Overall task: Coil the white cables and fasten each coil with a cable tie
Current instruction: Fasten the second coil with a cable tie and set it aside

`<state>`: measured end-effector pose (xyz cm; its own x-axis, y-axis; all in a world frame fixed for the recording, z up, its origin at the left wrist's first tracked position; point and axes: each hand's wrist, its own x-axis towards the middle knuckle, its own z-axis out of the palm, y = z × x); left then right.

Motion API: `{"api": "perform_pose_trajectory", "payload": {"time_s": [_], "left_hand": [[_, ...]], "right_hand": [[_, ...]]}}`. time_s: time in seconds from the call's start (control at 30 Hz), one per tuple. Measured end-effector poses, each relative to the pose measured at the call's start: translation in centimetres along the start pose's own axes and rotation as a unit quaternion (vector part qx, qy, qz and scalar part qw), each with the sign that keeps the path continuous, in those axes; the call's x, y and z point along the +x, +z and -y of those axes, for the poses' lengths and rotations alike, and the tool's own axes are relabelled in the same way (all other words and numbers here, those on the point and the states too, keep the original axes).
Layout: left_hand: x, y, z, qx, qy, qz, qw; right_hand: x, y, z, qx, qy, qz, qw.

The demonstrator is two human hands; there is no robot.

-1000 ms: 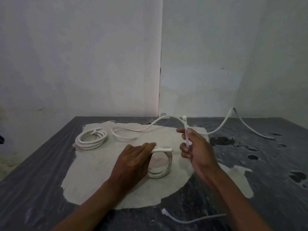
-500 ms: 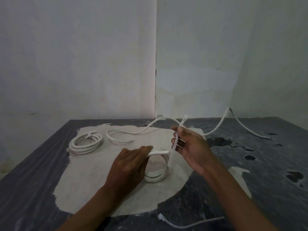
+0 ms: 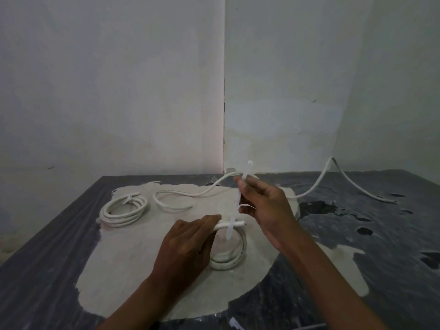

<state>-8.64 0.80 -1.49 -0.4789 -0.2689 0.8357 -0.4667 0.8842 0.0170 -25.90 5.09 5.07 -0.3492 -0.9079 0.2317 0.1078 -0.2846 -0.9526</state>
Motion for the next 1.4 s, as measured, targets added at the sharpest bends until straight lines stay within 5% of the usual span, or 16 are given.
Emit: {"api": "perform_pose_trajectory", "payload": {"time_s": [0.33, 0.63, 0.97, 1.17, 1.3, 1.4], "left_hand": [[-0.1, 0.1, -0.1, -0.011, 0.005, 0.004, 1.000], [-0.3, 0.1, 0.4, -0.018, 0.020, -0.005, 1.000], [-0.1, 0.2, 0.0, -0.019, 0.022, -0.012, 1.000], [0.1, 0.1, -0.2, -0.023, 0.027, -0.013, 0.999], [0.0, 0.1, -0.1, -0.022, 0.033, -0.017, 0.999], [-0.2, 0.1, -0.1, -0.025, 0.027, -0.012, 0.999]], "right_hand": [[-1.0, -0.6, -0.5, -0.079, -0.028, 0.006, 0.996], [0.6, -1.9, -0.9, -0.069, -0.096, -0.169, 0.978], [1.0, -3.0, -1.3, -0.167, -0.121, -0.166, 0.964], [1.9, -3.0, -1.8, -0.204, -0.202, -0.283, 0.915], [1.4, -2.0, -2.2, -0.222, -0.271, -0.249, 0.903], [0.9, -1.0, -2.9, -0.192, -0.201, -0.193, 0.941]]}}
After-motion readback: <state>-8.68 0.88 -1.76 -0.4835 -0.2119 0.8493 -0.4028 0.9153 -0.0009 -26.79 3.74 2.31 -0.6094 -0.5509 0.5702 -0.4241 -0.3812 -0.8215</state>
